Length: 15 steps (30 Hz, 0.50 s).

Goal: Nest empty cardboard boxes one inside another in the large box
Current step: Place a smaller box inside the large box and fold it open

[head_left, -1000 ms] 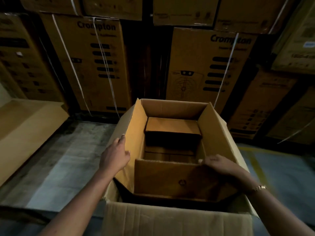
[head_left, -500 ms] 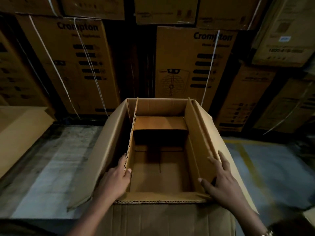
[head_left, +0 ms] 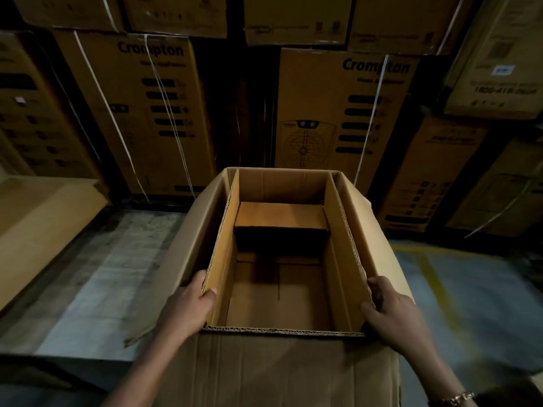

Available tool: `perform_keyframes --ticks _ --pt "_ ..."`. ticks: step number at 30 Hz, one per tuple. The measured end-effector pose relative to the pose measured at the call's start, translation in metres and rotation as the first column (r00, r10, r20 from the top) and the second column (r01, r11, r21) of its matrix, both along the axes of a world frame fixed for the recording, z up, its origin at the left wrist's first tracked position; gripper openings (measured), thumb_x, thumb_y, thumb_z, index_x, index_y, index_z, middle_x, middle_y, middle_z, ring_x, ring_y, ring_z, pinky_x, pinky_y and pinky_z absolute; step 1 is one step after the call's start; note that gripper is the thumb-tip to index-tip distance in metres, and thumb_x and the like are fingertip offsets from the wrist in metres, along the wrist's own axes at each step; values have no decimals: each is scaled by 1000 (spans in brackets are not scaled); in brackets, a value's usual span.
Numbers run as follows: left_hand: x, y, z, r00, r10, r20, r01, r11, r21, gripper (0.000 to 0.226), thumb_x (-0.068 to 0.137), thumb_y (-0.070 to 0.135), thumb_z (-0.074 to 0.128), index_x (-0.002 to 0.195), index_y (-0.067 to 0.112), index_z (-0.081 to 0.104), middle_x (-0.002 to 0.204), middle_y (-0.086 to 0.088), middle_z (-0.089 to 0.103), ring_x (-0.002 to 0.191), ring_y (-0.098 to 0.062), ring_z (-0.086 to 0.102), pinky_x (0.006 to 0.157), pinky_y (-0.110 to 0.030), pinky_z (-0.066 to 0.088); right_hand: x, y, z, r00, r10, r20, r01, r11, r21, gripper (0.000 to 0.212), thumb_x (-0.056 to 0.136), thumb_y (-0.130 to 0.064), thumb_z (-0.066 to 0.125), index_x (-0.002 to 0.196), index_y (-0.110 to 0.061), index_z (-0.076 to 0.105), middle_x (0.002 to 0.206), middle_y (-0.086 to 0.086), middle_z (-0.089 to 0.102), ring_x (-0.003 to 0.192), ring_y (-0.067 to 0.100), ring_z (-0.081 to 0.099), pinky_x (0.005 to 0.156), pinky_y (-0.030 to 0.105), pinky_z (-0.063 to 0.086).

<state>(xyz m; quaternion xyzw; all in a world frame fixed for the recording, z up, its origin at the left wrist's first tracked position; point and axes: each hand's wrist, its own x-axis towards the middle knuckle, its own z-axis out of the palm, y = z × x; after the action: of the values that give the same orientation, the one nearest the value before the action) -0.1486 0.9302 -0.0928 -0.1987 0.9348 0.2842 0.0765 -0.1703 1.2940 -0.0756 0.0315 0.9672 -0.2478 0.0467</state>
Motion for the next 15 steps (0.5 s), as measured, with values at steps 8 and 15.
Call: perform_keyframes --ticks 8,15 --pt "0 6 4 999 -41 -21 39 997 -69 48 101 46 43 146 30 39 137 -9 61 118 -31 61 95 -41 50 0 13 6 1000 15 -3 -14 989 146 22 88 -51 53 104 -36 48 80 -10 61 68 10 60 62 39 57" --pt "-24 5 12 994 -104 37 108 987 -121 61 100 44 43 155 31 21 142 -8 56 118 -29 59 95 -39 50 -18 21 17 998 57 41 -65 969 239 53 92 -61 49 136 -37 32 116 -12 67 90 10 62 61 27 53"
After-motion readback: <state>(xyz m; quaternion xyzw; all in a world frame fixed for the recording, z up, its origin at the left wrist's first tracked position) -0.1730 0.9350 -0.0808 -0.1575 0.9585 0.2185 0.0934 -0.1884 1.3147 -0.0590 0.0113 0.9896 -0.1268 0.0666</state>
